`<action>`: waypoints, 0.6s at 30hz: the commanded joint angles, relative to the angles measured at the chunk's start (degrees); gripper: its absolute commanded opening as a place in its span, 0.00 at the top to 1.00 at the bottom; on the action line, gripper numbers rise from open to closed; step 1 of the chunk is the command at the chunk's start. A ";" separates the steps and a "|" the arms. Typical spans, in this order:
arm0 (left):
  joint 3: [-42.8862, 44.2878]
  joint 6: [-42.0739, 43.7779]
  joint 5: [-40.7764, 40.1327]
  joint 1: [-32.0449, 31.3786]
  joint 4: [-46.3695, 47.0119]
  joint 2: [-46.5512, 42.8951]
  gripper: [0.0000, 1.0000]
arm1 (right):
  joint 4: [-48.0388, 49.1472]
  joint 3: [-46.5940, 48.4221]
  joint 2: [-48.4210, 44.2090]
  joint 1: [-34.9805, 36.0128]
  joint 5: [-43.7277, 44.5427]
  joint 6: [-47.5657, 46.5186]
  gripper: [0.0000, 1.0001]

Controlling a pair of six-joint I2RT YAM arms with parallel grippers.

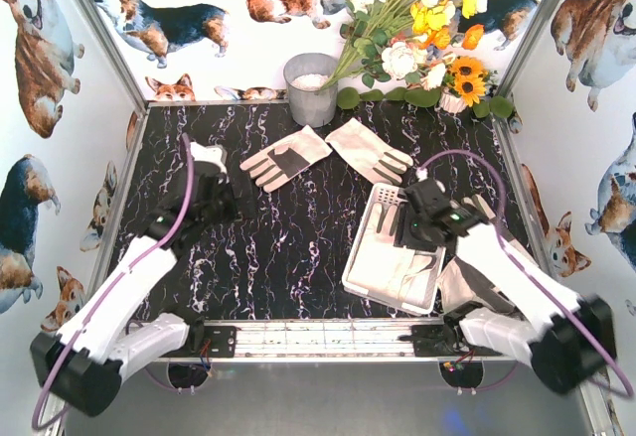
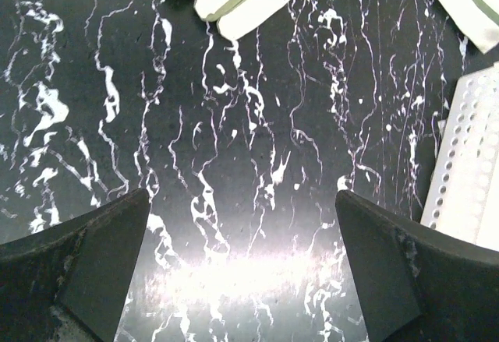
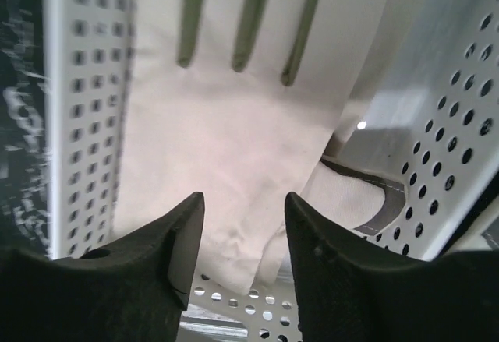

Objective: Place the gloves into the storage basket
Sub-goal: Place the glove in the bin.

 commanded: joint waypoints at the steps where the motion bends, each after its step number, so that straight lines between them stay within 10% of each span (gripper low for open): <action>1: 0.25 -3.85 -0.07 0.91 9.41 6.09 0.00 | 2.56 2.23 -9.32 -0.10 0.43 -3.09 0.48; 18: 11.77 -38.40 -3.14 1.78 37.95 43.01 0.20 | 3.44 1.78 -20.02 -0.38 -3.10 -4.22 0.40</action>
